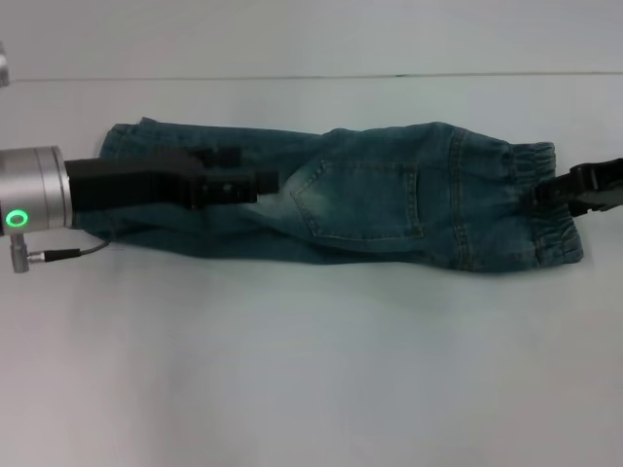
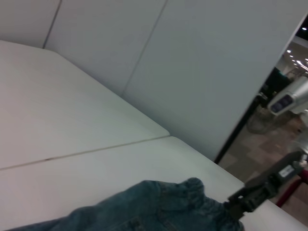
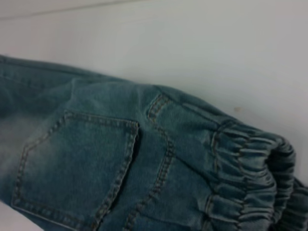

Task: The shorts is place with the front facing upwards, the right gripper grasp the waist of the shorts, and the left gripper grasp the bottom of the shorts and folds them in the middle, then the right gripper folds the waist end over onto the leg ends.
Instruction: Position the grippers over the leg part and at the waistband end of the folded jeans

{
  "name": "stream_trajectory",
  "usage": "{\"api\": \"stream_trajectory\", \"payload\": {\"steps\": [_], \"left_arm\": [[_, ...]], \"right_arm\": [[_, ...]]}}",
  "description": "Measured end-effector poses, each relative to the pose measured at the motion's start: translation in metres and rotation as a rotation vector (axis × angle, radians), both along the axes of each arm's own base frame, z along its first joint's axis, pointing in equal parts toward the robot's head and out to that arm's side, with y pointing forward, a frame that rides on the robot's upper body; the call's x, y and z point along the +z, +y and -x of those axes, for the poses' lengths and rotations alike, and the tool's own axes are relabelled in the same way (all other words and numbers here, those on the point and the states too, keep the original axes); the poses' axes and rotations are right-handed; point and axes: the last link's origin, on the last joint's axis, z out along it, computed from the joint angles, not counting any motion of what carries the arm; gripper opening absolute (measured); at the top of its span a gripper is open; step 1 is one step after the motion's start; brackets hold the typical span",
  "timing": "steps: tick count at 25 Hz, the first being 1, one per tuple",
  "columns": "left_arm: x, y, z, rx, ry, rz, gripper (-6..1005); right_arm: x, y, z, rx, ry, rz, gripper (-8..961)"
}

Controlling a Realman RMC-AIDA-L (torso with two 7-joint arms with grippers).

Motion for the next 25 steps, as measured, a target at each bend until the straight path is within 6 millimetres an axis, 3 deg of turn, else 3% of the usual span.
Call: {"api": "stream_trajectory", "payload": {"steps": [8,16,25], "left_arm": [[-0.004,-0.006,0.003,-0.024,0.009,0.016,930],[-0.003,-0.008,0.009,-0.010,0.015,0.001,929],[-0.003,-0.006,0.011,0.001,0.024,-0.012,928]], "right_arm": [[-0.021,0.004,0.006,0.024,-0.017,0.023,908],[-0.022,0.005,0.011,0.066,-0.014,0.029,888],[-0.020,0.004,0.014,0.086,-0.012,0.050,550]]}}
